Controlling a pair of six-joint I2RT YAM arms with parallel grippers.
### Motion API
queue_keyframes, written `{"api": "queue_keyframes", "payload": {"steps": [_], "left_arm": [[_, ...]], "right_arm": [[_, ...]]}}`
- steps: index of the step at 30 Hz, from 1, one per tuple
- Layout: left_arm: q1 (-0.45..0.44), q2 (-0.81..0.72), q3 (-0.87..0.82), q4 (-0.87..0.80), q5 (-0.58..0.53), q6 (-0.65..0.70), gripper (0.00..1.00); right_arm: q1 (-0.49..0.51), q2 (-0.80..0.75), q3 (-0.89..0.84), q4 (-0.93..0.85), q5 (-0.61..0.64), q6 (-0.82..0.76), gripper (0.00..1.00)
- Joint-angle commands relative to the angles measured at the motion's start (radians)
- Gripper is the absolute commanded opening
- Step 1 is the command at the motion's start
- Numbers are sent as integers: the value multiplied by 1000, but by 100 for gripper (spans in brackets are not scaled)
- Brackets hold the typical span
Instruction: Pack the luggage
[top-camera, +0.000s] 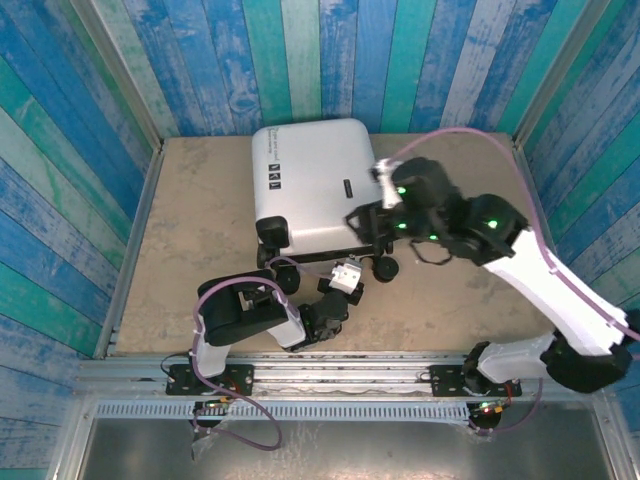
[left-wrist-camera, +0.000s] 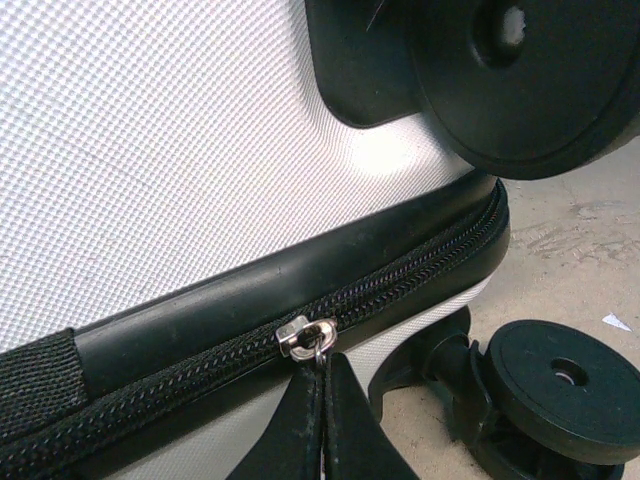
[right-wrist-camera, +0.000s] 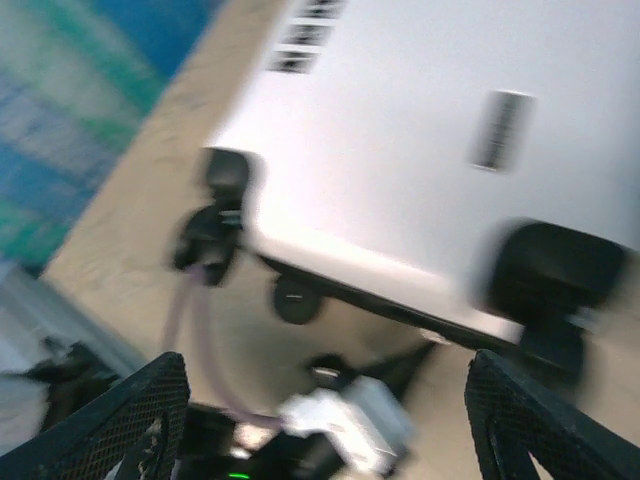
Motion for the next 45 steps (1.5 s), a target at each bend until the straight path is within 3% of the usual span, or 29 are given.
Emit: {"api": "queue_keyframes", "payload": {"steps": [1,7,12,15,18,20,27,31,38,45], "left_arm": [[-18,63,7,-75,125,23,0],[-18,64,19,-89,123,27,0],[-17,61,24,-82,116,37,0],[-17,59,22,-77,118,43,0],[-16,48,24,-76,128,55,0],[-17,35,27,-75,138,55,0],[-19,4,90,-109,210,37,0],[-19,-12,116,-112,212,11,0],[-18,-4,175,-125,193,-149,0],[-27,138,276,-98,71,-328,0]], "right_arm": [[-84,61,-147,-109,18,-46,75],[-129,161,-171,-92,-43,-111,76],[-134,281,-114,-144,-12,-146,71],[-139,316,-91,-145,-17,-156,54],[-137,339,-42,-140,-73,-160,15],[-132,349,-8,-135,-115,-155,1],[-67,343,37,-1,-308,-47,0],[-4,370,74,40,-318,15,1],[78,394,103,132,-317,118,1],[163,400,57,318,-300,274,0]]}}
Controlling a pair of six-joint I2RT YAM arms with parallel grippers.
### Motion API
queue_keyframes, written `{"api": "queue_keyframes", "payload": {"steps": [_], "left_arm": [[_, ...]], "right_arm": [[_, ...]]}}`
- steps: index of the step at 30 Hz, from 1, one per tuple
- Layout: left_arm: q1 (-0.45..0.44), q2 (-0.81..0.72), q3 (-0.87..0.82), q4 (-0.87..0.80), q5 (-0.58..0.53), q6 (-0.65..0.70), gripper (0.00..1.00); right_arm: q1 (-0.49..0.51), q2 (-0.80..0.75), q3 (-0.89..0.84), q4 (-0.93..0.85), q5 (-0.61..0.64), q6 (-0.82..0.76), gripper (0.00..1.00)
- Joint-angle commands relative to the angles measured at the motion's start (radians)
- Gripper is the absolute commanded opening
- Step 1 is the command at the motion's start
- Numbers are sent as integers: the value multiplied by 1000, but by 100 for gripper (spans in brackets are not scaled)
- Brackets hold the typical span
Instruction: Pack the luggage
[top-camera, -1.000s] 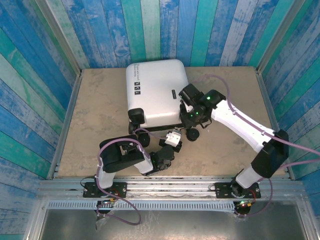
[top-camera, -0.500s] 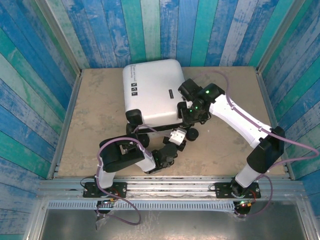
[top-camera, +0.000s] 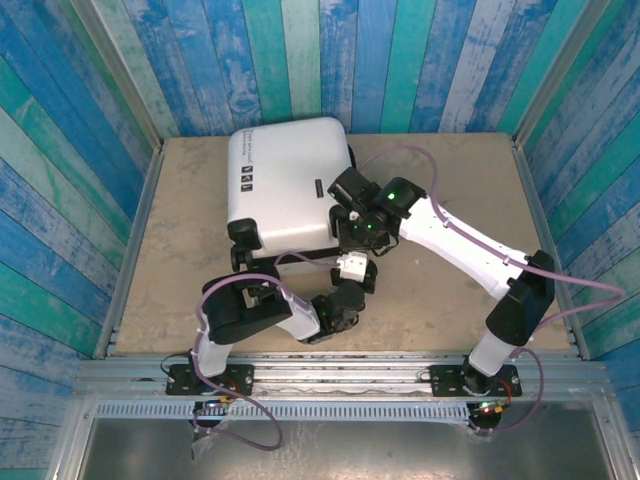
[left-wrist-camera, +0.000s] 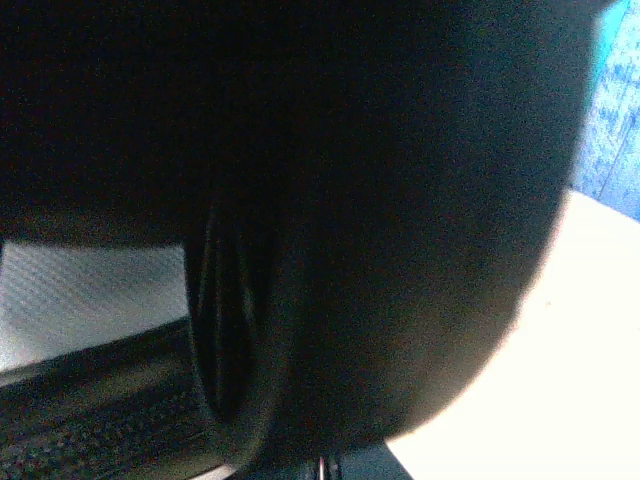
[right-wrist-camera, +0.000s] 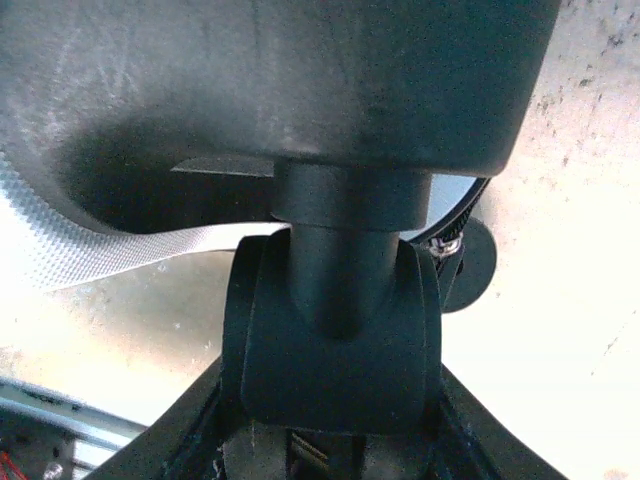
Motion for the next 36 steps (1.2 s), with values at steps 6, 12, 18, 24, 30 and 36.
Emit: {"api": "queue_keyframes", "payload": {"steps": [6,12,18,24,30,36], "left_arm": [[-55,169,215,-57,-10,-90,0],[-50,240,372,-158,-92,-100,0],[-11,346,584,-306,-201,-181,0],[36,387,724,-577,-291,-344,0],[34,327,649,-559,-265,-368,76],[-1,175,459,-542,-205,-368,93]], "right_arm": [[236,64,42,549,-258,142,1],[265,77,18,632,-259,200,0],[295,96,32,658,-300,227,0],[343,83,13,693,-313,267,0],[345,59,10,640,-216,162,23],[268,-41,-5,499,-69,-9,63]]}}
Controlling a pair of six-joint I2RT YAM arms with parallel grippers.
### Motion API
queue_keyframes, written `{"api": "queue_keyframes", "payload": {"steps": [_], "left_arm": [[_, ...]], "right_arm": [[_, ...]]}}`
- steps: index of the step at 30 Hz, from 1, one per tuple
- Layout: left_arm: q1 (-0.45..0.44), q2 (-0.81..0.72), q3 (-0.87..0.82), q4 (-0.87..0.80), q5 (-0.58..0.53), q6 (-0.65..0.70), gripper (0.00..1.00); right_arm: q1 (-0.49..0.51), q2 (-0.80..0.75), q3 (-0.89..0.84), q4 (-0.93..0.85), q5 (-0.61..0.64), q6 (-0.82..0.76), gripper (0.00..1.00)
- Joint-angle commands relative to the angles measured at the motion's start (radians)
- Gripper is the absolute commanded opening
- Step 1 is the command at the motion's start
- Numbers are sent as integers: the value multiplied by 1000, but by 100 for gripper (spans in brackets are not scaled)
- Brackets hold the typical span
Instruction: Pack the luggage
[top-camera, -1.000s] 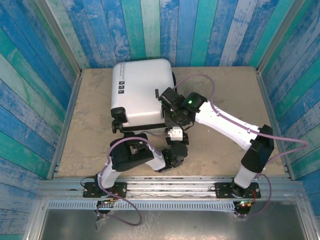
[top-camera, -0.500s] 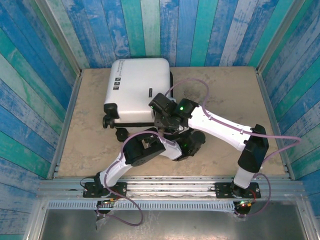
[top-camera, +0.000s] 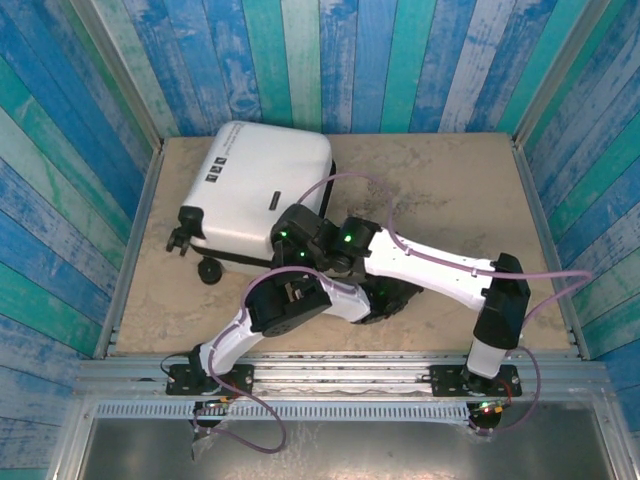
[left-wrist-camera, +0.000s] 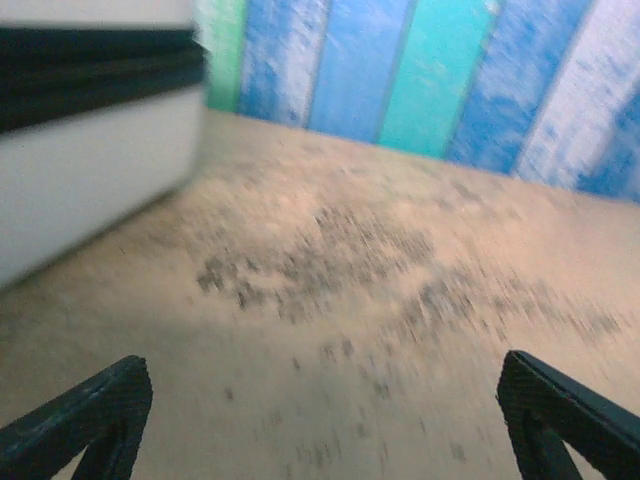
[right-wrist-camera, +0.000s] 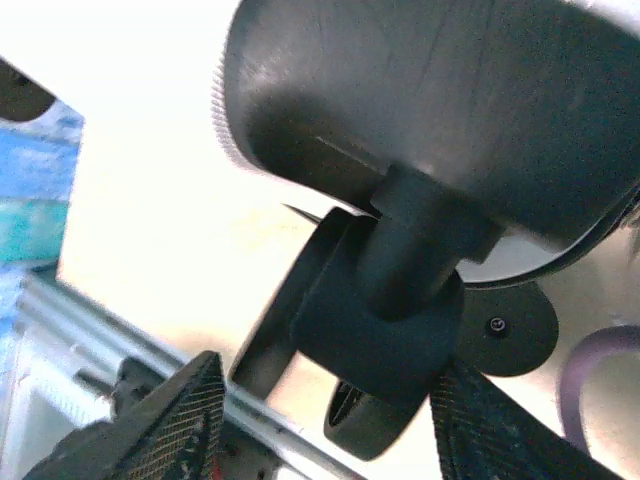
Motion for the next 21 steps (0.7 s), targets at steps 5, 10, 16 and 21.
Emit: {"api": "queue_keyframes", "payload": {"steps": [5,10,16,21], "left_arm": [[-20,-276,-142,-135,324,52,93],[-64,-417,-203,-117,574,240,93],[-162,-601,-2,-574,613,441,93],[-185,-790,137,-1035,501,368,93]], "right_arm": [[-66,-257,-66,31,30,-257,74],[-195,-432,-153,-24,30,-332,77],[-479,-691,-302,-45,-20,-494,78],[-736,-841,-381,-22,-42,-701,82]]}}
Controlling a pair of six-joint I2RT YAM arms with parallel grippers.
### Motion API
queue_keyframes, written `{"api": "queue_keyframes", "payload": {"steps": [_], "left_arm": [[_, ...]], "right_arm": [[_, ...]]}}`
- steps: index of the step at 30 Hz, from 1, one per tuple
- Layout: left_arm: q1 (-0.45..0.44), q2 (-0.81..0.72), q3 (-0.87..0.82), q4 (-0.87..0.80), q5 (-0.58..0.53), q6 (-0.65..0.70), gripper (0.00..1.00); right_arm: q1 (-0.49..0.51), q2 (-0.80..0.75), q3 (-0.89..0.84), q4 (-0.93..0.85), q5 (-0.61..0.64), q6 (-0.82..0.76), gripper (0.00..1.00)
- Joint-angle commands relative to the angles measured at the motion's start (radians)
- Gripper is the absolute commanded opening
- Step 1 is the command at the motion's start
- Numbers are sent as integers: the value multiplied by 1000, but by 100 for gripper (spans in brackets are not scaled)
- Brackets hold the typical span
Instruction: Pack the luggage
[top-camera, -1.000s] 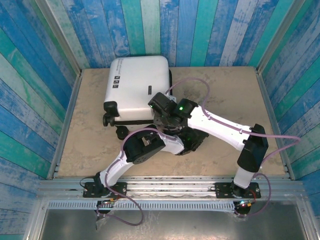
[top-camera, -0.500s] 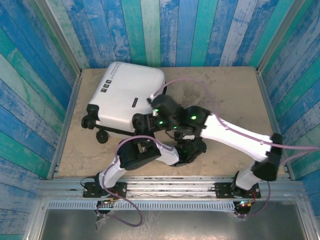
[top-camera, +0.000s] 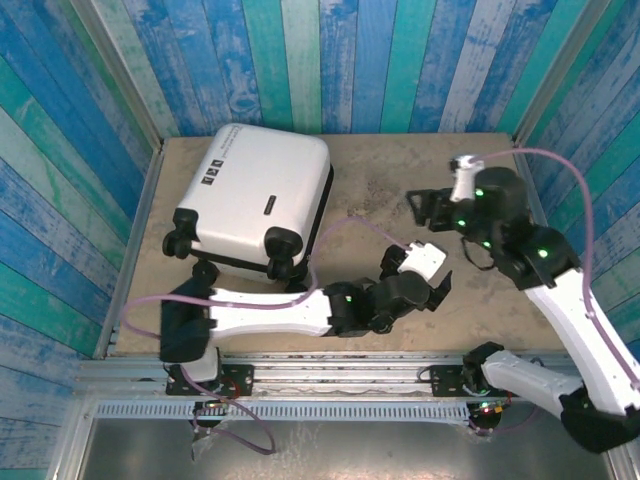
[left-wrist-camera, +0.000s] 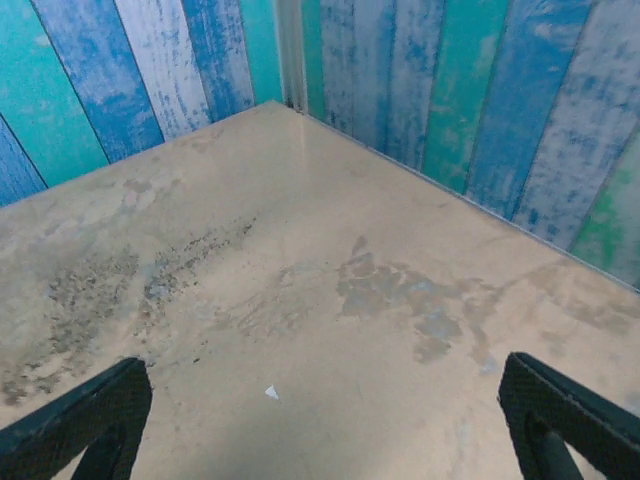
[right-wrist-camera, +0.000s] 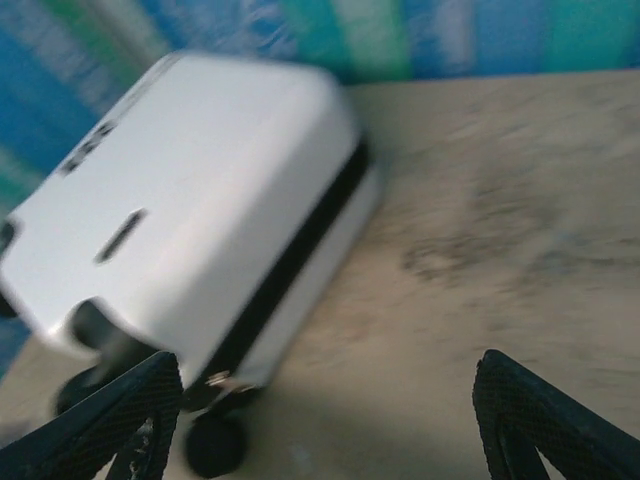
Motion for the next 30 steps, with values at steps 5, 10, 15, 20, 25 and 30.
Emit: {"api": "queue_keyframes", "payload": {"steps": [5,10,15,20,25,30], "left_arm": [[11,-384,137,-862,-237,-323,93],[28,-501,79,-1225,-155,-636,93],[118,-509,-69,-1306,-19,-763,93],[196,-598,-158,-1223,22,-773,94],[326,-708,-249,-1145,105,-714,93],[360,-704,-261,-1054,192,-629,93]], "right_arm": [[-143,-60,-79,18,-67,-351,86],[-138,-96,-263,149,-314,-381,83],[111,-119,-522,428,-246,-278,79],[371,53,-570,564,-96,-318,81],[474,221,-602,776,-79,-466,83],[431,348,-595,905,-191,-611,81]]}}
